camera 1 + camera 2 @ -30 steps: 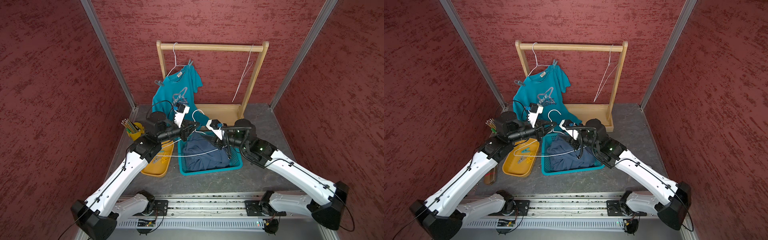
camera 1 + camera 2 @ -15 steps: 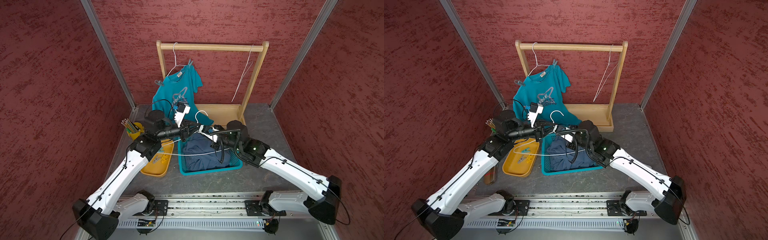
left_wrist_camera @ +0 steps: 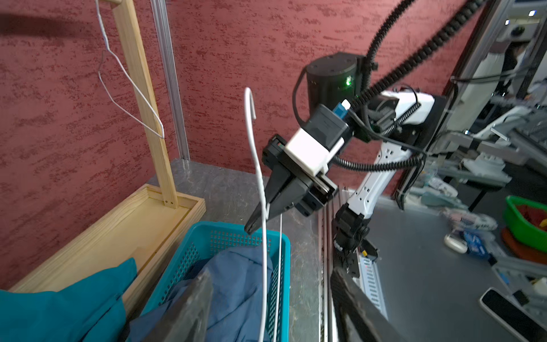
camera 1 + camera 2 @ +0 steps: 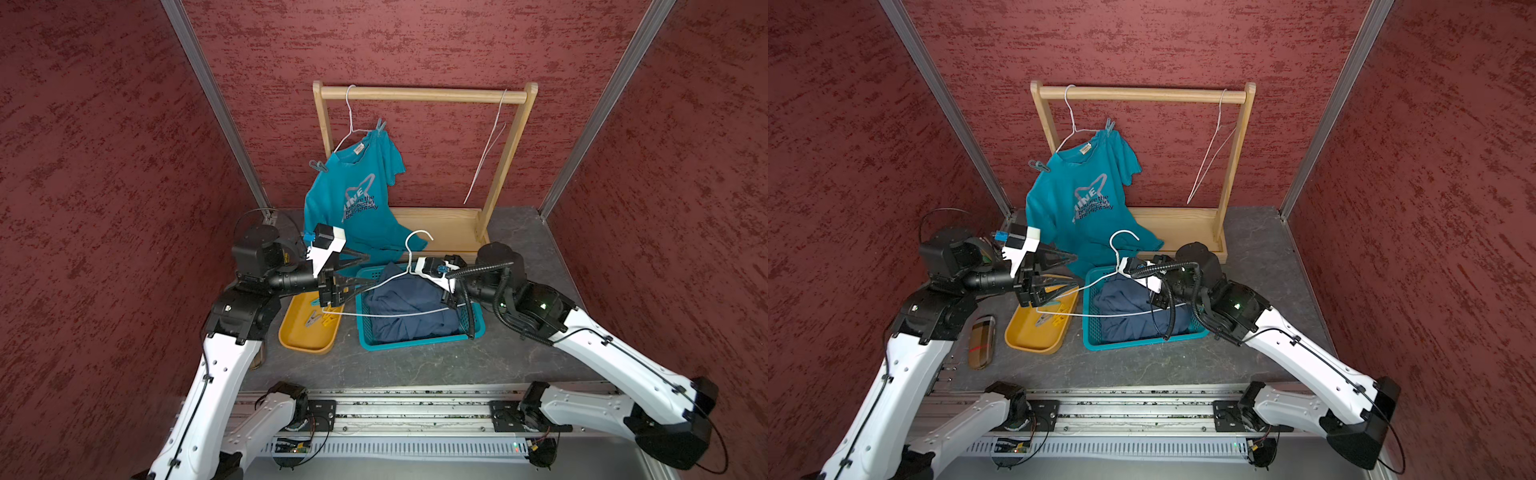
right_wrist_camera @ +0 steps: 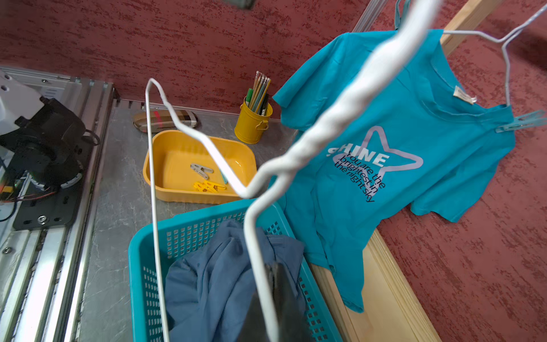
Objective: Remove the clothespins securing t-shirts to the hanger
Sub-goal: Place the hanger on the clothes rail.
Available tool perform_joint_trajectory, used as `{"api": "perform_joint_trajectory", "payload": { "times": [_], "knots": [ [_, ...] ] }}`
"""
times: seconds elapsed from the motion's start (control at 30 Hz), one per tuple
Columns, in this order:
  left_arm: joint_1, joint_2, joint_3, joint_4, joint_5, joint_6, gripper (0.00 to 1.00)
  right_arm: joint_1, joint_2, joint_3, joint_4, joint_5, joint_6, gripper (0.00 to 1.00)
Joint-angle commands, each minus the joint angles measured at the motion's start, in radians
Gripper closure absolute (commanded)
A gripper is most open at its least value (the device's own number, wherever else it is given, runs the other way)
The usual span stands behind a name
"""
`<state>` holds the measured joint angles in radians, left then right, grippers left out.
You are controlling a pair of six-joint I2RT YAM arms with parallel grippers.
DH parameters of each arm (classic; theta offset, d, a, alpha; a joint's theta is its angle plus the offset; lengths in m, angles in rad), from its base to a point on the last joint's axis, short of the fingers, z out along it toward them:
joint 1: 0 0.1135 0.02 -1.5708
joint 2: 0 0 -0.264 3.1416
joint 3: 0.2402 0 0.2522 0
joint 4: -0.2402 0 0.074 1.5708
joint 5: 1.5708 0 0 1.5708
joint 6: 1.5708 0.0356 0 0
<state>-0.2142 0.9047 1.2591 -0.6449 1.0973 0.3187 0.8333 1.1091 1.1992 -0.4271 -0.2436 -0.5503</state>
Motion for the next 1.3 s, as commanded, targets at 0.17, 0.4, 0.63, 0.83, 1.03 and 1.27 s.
{"api": "perform_joint_trajectory", "payload": {
  "times": [0.17,0.4,0.63,0.83,1.03,1.27],
  "knots": [
    [-0.056,0.024,-0.052,-0.213,-0.044,0.214,0.36,0.000,-0.029,0.009,-0.030,-0.028,0.014,1.00],
    [-0.143,0.088,-0.069,-0.291,-0.171,0.243,0.51,0.000,-0.024,0.002,0.009,-0.038,0.015,1.00],
    [-0.150,0.101,-0.081,-0.296,-0.237,0.221,1.00,0.000,-0.027,-0.014,0.040,0.022,0.035,1.00],
    [-0.120,0.030,-0.134,-0.183,-0.268,0.129,1.00,0.000,-0.049,-0.067,0.112,0.113,0.041,0.90],
    [-0.072,-0.014,-0.166,-0.093,-0.224,0.028,1.00,0.000,-0.063,-0.107,0.189,0.128,0.041,0.73],
    [-0.065,-0.008,-0.162,-0.075,-0.449,-0.035,1.00,0.000,-0.118,-0.162,0.302,0.237,0.067,0.48]
  ]
}}
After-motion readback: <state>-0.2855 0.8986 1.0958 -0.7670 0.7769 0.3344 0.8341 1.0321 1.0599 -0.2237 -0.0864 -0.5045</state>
